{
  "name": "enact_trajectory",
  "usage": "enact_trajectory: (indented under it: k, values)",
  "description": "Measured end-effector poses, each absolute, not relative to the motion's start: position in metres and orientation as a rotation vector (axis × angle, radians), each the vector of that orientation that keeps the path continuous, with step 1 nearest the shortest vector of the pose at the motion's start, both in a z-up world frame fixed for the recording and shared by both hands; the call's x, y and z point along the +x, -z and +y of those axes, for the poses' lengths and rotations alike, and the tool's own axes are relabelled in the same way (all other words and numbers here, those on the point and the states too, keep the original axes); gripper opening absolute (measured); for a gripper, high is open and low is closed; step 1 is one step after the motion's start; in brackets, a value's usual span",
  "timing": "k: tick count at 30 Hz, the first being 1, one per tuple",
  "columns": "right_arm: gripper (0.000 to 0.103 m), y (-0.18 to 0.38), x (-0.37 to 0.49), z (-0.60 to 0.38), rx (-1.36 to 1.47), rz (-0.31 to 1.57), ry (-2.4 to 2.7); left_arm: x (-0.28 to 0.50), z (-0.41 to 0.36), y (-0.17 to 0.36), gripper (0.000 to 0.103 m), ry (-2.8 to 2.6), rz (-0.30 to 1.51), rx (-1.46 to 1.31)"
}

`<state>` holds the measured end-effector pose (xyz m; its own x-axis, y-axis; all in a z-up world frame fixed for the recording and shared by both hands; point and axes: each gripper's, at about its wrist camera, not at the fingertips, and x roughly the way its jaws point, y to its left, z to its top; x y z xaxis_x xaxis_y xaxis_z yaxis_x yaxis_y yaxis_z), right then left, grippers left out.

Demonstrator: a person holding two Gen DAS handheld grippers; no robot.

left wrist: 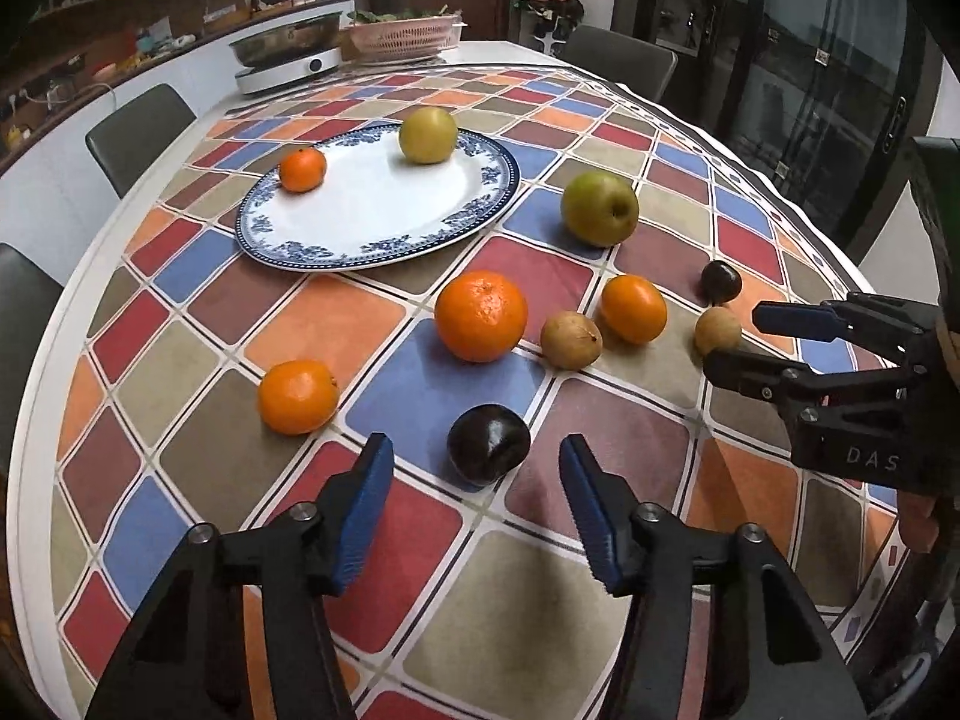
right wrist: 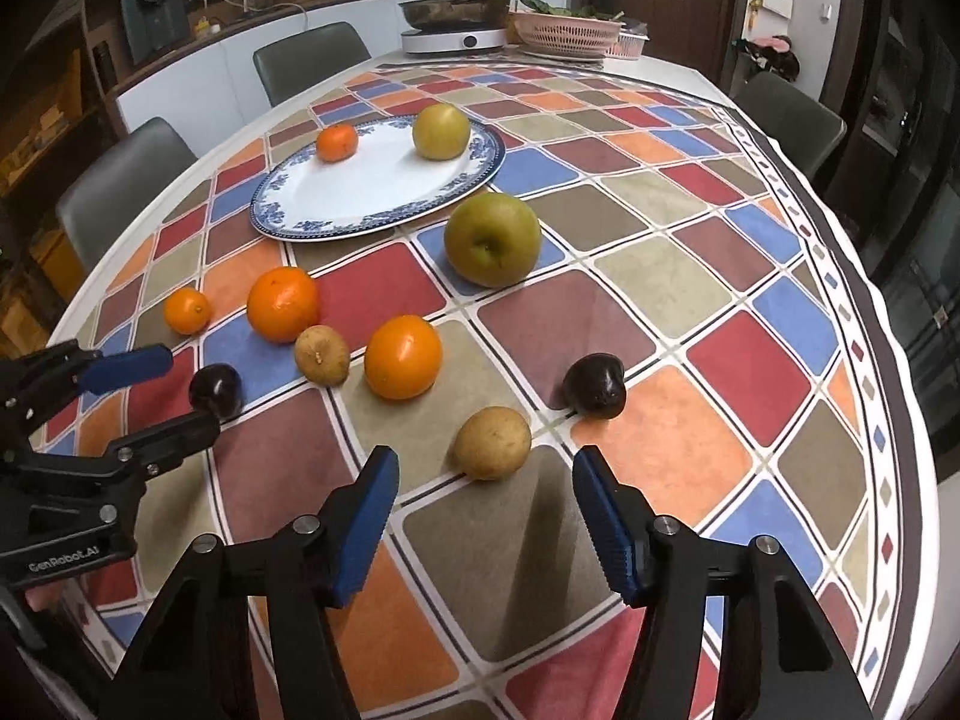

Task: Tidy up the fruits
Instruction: 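Grasp the dark plum with the left tool while the right tool grasps the brown kiwi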

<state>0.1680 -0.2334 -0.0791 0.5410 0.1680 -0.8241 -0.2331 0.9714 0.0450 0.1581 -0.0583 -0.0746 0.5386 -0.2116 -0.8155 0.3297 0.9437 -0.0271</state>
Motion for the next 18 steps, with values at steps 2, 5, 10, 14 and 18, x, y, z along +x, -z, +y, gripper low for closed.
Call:
enact_trajectory:
  k: [2,5,10,14,18]
  values:
    - [0.055,0.080,0.170,-0.234,-0.071,0.972,-0.242,0.161,-0.059,0.078,0.052,0.325,0.961,0.133]
    - [0.051,0.083,0.174,-0.235,-0.071,0.976,-0.242,0.164,-0.060,0.081,0.043,0.335,0.976,0.123]
    - [0.041,0.089,0.179,-0.235,-0.068,0.993,-0.246,0.168,-0.061,0.085,0.032,0.355,0.990,0.111]
    - [0.031,0.092,0.182,-0.234,-0.070,1.001,-0.249,0.170,-0.061,0.085,0.030,0.356,0.990,0.103]
    - [0.030,0.091,0.182,-0.234,-0.073,0.996,-0.245,0.170,-0.060,0.085,0.030,0.353,0.983,0.101]
